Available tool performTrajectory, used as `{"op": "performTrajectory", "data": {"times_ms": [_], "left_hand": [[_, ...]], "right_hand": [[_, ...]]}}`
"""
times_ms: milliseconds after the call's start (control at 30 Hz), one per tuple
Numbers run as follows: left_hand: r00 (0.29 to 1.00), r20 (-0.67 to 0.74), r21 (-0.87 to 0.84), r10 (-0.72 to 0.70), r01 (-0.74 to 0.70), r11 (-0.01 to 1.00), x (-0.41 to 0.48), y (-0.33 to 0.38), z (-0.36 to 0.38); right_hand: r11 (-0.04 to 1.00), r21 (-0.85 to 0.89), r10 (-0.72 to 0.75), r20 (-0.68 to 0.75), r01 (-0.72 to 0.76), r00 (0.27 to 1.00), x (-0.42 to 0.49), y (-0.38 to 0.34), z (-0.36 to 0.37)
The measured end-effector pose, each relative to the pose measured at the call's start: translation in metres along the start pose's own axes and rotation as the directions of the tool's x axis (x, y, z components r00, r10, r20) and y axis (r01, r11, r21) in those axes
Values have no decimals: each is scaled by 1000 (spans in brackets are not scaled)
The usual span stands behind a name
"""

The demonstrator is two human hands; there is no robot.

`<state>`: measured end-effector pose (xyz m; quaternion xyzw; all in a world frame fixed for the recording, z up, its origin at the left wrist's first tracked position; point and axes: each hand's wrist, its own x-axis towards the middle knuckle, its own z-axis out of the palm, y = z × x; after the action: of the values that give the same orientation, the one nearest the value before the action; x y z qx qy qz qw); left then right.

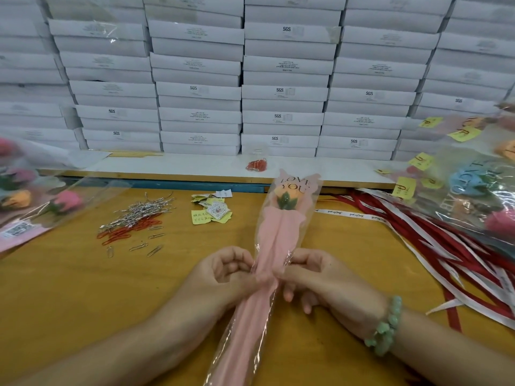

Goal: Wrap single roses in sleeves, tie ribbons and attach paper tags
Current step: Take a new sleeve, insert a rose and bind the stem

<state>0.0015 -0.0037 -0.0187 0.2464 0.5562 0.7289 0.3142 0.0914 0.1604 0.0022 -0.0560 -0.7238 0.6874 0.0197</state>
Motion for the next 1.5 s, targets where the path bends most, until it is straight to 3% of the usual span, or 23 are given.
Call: {"op": "performTrajectory", "data": {"times_ms": [167,600,767,1000,1500], "left_hand": [[993,109,-140,-44,59,988,1,4,-1],[982,177,-111,-70,91,990,4,4,-7],[980,186,-119,-68,91,989,5,4,-9],[981,187,-98,-47,67,993,6,2,-9],[967,244,-57,-66,83,995,5,3,-11]], "right_hand": [[999,21,-44,47,43,998,-1,4,-4],[998,24,-60,96,58,994,2,8,-6],[994,112,-26,124,12,992,1,5,-10],[962,264,-4,276,-72,961,-1,2,-20],[994,112,-20,177,0,984,-3,5,-7]]}}
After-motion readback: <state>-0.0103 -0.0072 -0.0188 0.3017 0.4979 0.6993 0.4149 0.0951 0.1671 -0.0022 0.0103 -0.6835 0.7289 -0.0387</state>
